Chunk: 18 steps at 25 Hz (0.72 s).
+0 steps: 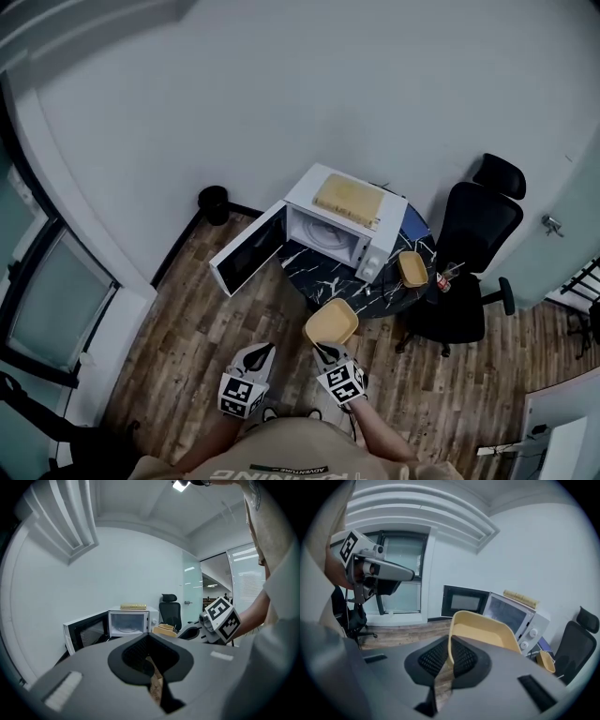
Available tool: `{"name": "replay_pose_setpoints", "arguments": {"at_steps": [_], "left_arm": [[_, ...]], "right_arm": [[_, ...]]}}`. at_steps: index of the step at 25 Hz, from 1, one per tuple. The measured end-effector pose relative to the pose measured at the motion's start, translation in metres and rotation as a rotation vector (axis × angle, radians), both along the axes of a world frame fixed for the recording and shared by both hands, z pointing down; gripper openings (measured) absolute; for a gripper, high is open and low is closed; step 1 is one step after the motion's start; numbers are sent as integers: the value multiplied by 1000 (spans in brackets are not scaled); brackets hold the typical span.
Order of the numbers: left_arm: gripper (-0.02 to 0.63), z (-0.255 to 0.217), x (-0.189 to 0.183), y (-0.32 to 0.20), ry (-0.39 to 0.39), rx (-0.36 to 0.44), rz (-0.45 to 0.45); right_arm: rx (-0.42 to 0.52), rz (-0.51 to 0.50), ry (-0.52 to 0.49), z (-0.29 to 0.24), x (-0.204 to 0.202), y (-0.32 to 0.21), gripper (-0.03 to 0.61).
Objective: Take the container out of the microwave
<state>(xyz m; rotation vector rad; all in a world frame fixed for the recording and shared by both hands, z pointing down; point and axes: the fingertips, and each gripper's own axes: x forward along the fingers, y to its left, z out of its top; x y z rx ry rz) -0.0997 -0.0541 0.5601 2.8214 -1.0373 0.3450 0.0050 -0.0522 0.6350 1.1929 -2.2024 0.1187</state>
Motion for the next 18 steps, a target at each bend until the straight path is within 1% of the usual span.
{"name": "replay_pose_setpoints", "arguments": {"at_steps": [4, 9, 14, 18], "left_arm": [[8, -4, 4, 8, -1, -2, 5], [8, -20, 6, 4, 11, 36, 9], [8, -11, 5, 11, 14, 15, 15], [8, -9, 2, 7, 0, 15, 40]], "right_arm": [[-1, -14, 2, -3, 1, 8, 11], [13, 1, 8, -10, 7, 7, 11], [-4, 15, 18, -5, 12, 19, 11], [-2, 26, 11, -4, 6, 19, 11]]}}
